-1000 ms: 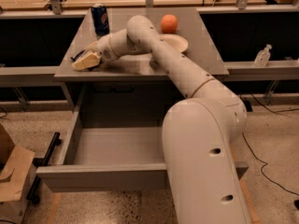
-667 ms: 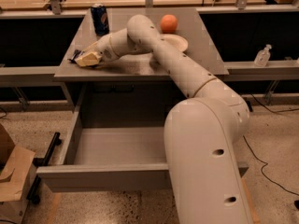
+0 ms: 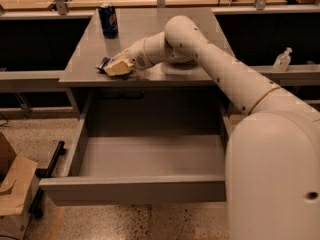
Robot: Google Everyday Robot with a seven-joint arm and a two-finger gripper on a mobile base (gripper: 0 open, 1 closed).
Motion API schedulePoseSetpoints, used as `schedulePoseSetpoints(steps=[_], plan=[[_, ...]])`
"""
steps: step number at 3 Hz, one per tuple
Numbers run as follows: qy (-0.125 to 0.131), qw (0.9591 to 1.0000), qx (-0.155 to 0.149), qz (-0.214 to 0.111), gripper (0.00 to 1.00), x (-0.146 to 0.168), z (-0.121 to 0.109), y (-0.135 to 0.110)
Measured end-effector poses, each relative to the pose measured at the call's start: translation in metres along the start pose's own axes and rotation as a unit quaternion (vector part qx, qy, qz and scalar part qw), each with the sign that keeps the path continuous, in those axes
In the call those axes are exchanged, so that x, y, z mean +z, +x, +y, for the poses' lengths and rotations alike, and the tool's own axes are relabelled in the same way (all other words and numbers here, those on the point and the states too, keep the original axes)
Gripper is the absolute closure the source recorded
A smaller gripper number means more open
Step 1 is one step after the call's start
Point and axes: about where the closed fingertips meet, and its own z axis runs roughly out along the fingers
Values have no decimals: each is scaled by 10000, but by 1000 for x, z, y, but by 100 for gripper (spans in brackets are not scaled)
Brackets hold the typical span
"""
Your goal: Place rxbar blueberry into top drawer
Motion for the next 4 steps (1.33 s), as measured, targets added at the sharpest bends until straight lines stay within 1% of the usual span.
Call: schedulePoseSetpoints(steps=[1,2,3,4], plan=[[45,9998,53,168,100,-42,18,11],[-52,9993,-91,368,100,-82,50,21],[-303,9979,-227,519,100,-108,94,40],[-670,9967,-208,420,100,-118,137,60]])
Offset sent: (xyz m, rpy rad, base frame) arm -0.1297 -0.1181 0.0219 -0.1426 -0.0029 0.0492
